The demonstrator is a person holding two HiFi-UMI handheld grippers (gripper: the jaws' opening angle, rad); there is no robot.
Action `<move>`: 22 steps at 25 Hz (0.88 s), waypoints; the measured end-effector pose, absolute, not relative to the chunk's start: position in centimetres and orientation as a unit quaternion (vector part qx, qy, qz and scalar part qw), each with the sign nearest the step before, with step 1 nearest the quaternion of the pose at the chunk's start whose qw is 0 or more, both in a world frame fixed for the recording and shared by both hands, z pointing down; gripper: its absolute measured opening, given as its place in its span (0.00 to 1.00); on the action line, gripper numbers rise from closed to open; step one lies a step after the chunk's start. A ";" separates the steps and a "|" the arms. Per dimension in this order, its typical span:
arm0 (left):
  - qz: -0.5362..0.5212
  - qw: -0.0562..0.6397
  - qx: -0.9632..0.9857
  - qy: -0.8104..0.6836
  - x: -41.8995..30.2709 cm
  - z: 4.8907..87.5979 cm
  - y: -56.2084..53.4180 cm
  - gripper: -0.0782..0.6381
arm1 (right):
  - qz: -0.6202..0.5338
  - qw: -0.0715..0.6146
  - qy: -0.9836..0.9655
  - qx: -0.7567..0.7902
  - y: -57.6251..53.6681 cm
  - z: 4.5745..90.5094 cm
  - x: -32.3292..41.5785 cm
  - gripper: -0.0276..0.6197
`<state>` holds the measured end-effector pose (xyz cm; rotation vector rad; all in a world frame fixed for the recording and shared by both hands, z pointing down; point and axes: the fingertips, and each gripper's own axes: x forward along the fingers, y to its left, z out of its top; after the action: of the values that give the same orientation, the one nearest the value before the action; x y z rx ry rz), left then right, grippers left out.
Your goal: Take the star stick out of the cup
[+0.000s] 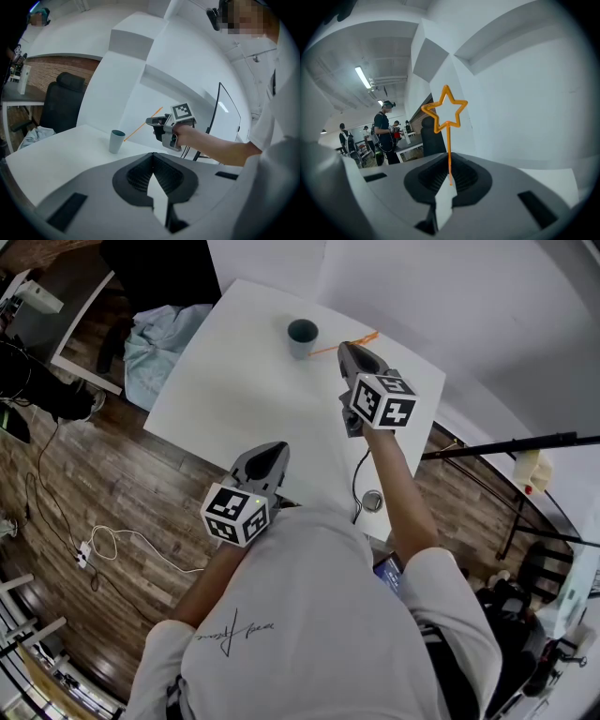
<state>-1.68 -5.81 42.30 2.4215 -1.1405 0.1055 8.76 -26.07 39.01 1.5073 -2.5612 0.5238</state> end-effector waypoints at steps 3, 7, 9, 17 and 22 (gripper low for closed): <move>0.039 0.231 0.879 -0.415 -1.6 42.5 -5.8 0.12 | 0.176 0.065 -0.848 0.496 -25.5 39.5 8.7 0.08; 0.038 0.233 0.877 -0.418 -1.9 42.6 -5.8 0.12 | 0.183 0.068 -0.848 0.492 -24.9 40.3 8.4 0.08; 0.038 0.234 0.877 -0.419 -1.9 42.6 -5.8 0.12 | 0.187 0.069 -0.848 0.490 -24.6 40.7 8.3 0.08; 0.040 0.236 0.877 -0.418 -1.8 42.8 -5.8 0.12 | 0.198 0.079 -0.846 0.489 -23.5 42.0 8.4 0.08; 0.040 0.239 0.877 -0.415 -1.6 42.9 -5.8 0.12 | 0.203 0.086 -0.846 0.485 -22.5 42.7 8.4 0.08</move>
<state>-1.56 -5.82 42.90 2.4015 -1.1356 0.1092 8.44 -22.46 42.75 1.4447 -2.5214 0.6059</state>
